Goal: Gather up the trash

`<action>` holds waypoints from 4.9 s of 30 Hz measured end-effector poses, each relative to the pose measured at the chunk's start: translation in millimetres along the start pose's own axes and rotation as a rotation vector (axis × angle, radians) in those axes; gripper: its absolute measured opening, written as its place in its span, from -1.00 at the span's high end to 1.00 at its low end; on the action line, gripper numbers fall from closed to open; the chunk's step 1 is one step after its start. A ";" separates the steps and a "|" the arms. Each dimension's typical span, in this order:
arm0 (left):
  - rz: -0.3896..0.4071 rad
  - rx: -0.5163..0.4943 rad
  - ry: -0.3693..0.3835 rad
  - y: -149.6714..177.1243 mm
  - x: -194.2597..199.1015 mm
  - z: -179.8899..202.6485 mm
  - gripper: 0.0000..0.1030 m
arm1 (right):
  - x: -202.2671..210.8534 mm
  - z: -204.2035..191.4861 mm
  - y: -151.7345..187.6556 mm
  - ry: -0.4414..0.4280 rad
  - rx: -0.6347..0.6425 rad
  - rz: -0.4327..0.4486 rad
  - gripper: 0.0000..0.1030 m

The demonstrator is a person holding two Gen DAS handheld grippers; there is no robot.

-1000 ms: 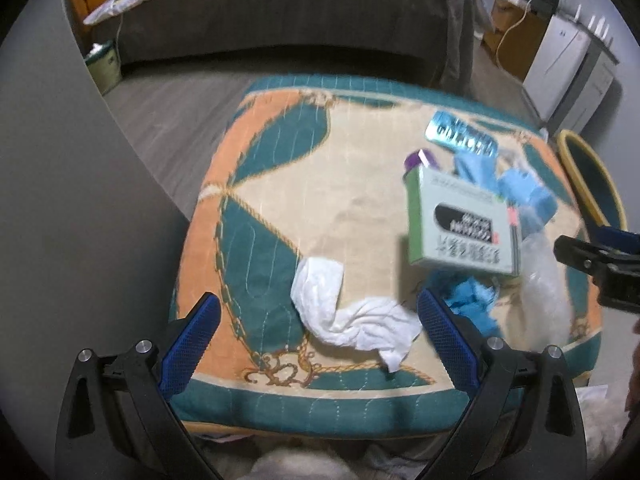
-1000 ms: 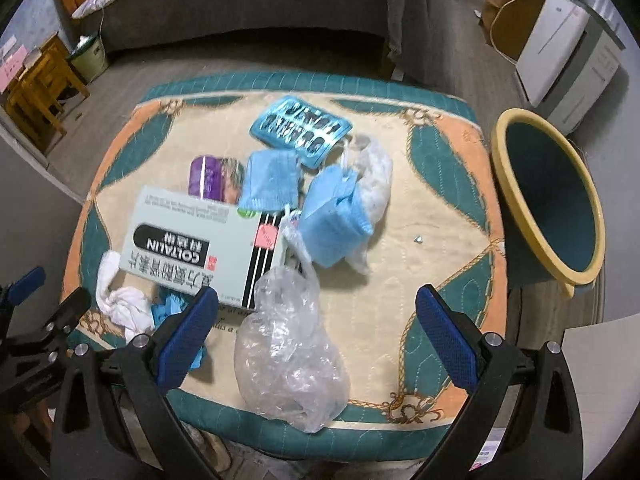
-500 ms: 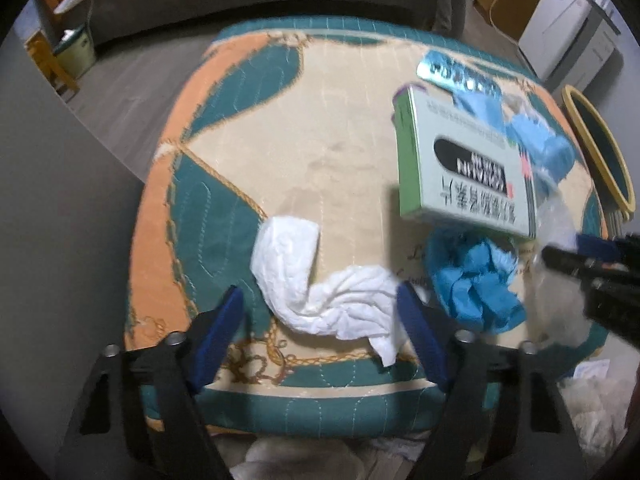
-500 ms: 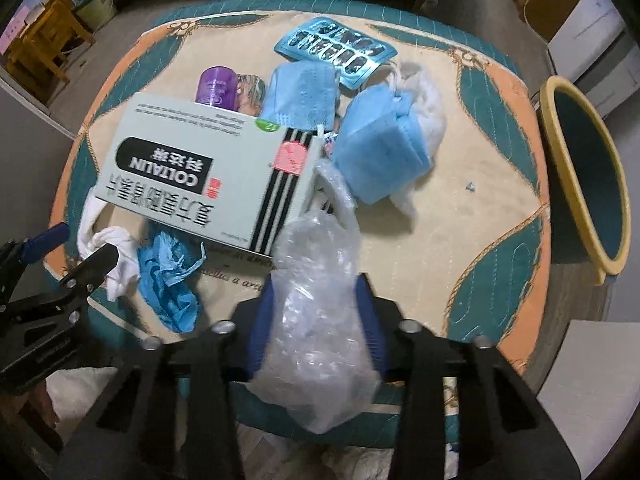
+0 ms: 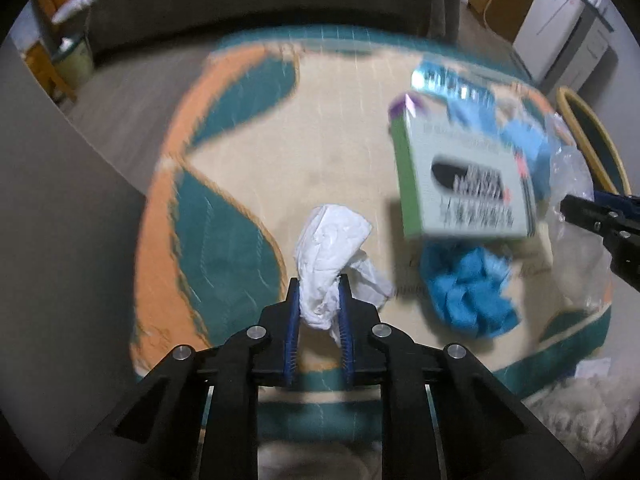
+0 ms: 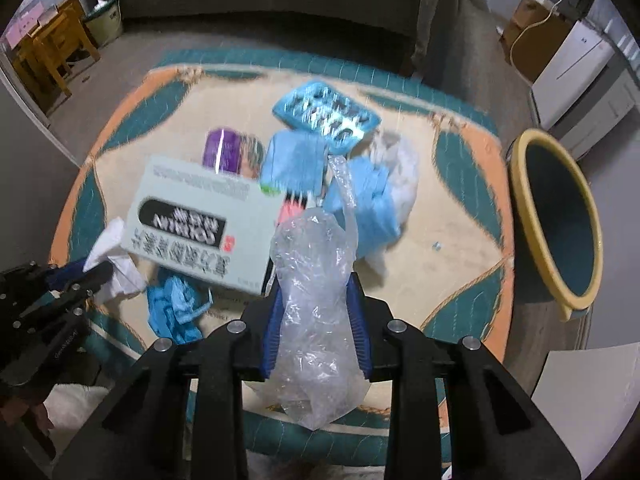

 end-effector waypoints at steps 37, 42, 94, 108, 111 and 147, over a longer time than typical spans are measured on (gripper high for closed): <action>0.410 -0.227 0.182 -121.3 124.3 99.6 0.64 | 91.1 111.1 -68.0 0.049 -0.090 0.357 0.43; 0.392 -0.275 0.197 -124.3 112.7 119.3 0.64 | 90.9 125.1 -71.2 0.066 -0.097 0.362 0.43; 0.210 -0.542 0.394 -106.9 18.4 358.4 0.63 | 40.6 379.9 -25.8 0.045 -0.546 0.197 0.42; 0.272 -0.597 0.335 -147.0 0.7 397.7 -0.06 | 36.0 388.5 -28.3 -0.006 -0.641 0.219 -0.01; 0.282 -0.597 0.341 -146.5 0.3 396.1 -0.40 | 36.5 389.4 -29.0 -0.007 -0.652 0.226 -0.54; 0.365 -0.142 0.111 -135.5 94.8 97.0 -0.90 | 61.7 209.7 -97.9 -0.076 -0.313 0.270 -0.89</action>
Point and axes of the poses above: each gripper's, at about its wrist camera, not at the fingertips, and x roughly against the way its jaws point, z to its right, y to its underside, the point moved 3 cm from there along -x, roughly the way its jaws point, and after that the axes turned 4 degrees about z, right-handed, at the moved point
